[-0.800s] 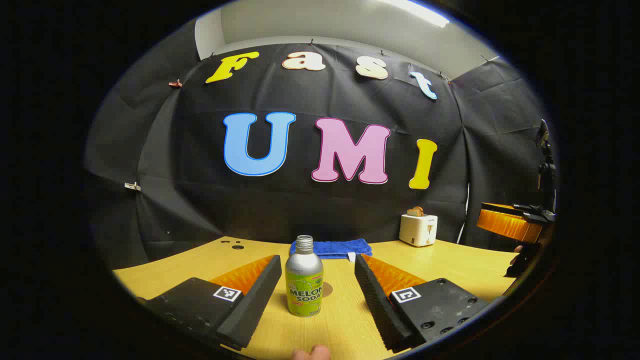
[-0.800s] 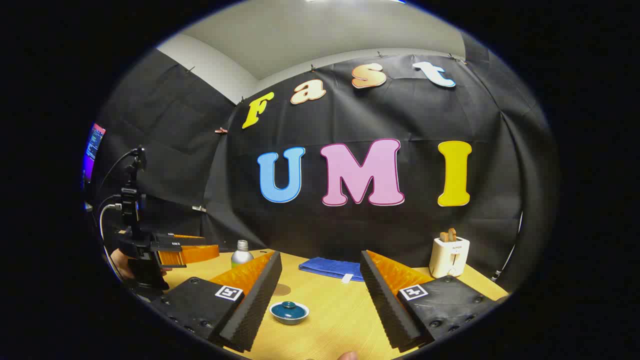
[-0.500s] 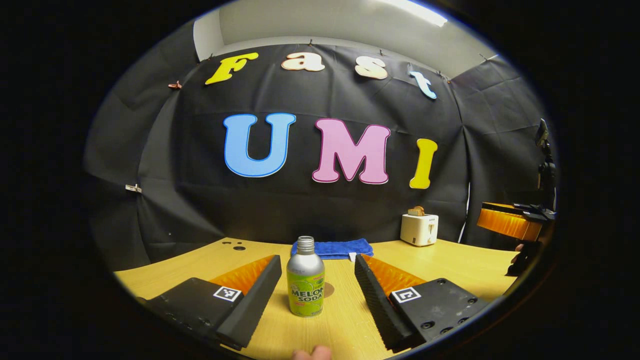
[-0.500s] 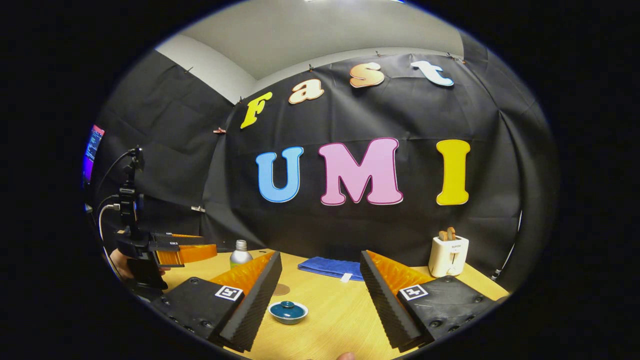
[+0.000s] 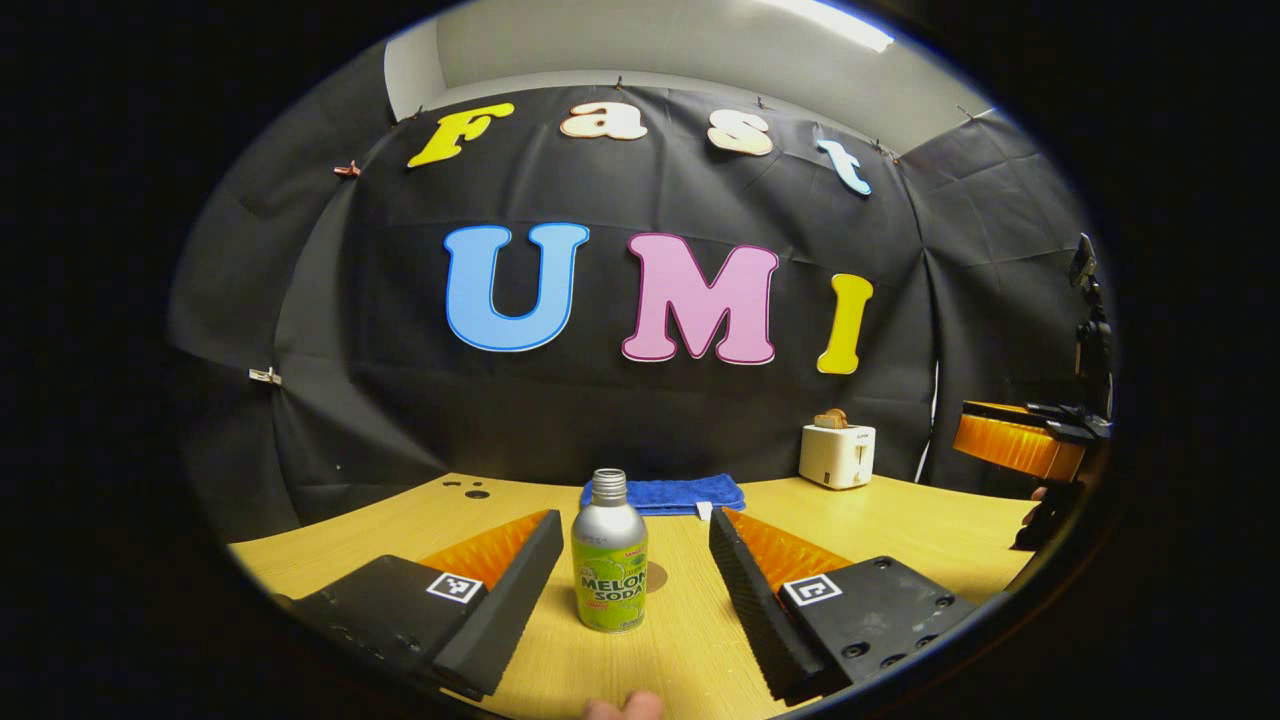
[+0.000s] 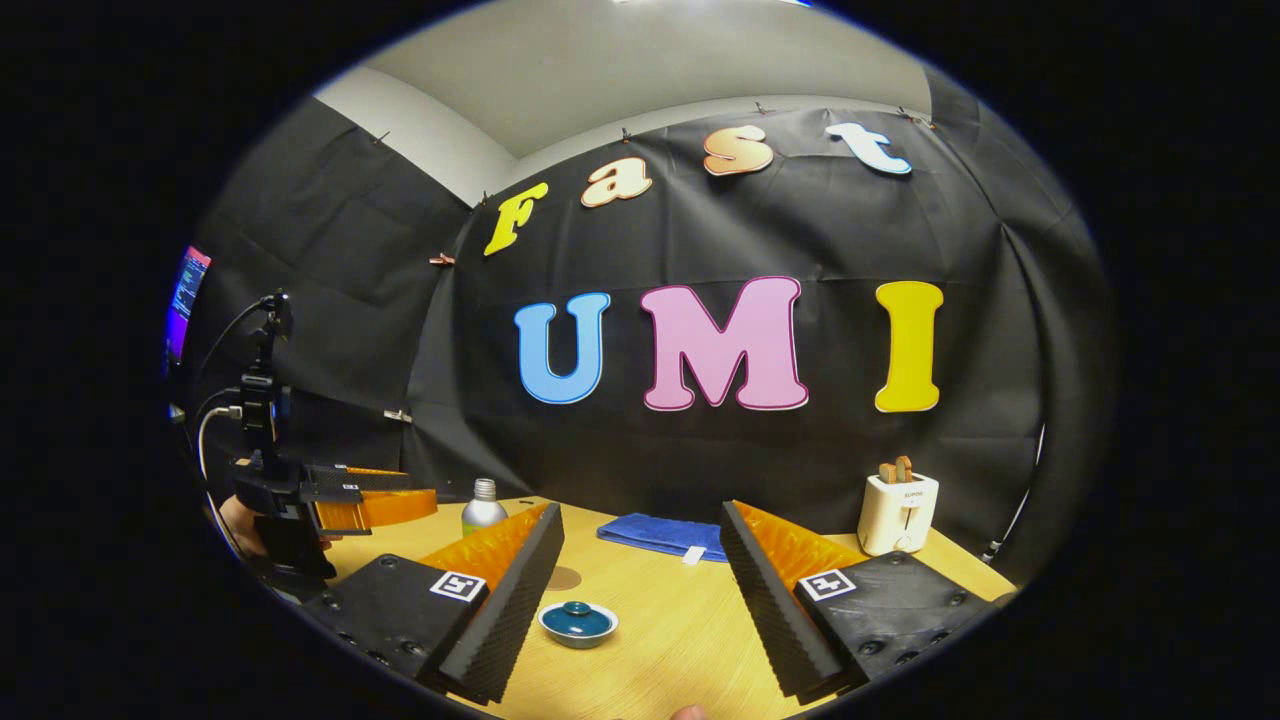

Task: Open the teacup lid with one hand, grasp the water bottle and pour water into the teacup with the other hand; after pouring, place the water bottle on the coaster and then close the teacup lid.

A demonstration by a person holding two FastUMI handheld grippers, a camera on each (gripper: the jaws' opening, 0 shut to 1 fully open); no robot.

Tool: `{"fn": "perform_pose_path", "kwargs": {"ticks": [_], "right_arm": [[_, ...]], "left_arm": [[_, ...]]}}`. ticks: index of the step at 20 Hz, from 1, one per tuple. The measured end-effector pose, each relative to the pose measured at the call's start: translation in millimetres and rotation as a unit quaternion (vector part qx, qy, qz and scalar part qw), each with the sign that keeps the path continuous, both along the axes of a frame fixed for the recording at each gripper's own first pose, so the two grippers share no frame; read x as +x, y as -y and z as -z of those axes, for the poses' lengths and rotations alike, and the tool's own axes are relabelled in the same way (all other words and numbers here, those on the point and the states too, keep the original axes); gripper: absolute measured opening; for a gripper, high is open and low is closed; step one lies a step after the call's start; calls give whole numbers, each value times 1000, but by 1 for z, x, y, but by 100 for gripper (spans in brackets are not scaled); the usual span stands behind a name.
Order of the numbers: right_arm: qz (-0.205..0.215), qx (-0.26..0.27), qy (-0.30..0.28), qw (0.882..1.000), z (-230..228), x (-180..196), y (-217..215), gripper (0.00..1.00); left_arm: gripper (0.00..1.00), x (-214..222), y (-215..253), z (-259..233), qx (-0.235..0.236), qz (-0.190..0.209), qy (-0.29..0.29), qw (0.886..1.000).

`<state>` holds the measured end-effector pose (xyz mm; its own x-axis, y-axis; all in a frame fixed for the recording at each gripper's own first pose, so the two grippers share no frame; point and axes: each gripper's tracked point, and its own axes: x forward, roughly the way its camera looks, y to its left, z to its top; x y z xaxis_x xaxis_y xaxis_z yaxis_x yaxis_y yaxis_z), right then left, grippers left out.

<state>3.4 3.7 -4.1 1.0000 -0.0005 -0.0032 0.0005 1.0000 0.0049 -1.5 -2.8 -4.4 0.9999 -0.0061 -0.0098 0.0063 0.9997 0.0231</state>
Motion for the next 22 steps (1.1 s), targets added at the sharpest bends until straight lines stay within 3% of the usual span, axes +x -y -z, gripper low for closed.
{"fn": "perform_pose_path", "kwargs": {"ticks": [6,11,14,19,20,22], "right_arm": [[-49,23,-83,995,66,31,-26,96],[-80,17,-202,976,148,65,-49,88],[-83,13,-231,969,171,78,-54,78],[-88,19,-239,967,179,87,-59,77],[-95,25,-241,965,178,87,-61,63],[-101,35,-249,963,181,86,-65,47]], "left_arm": [[93,1,0,2,6,1,-7,1000],[93,2,-3,3,13,-1,-8,1000],[93,4,-10,4,12,-5,-10,1000],[93,6,-16,8,11,-12,-12,1000],[93,7,-16,9,11,-13,-15,1000],[93,7,-17,10,11,-13,-15,1000]]}}
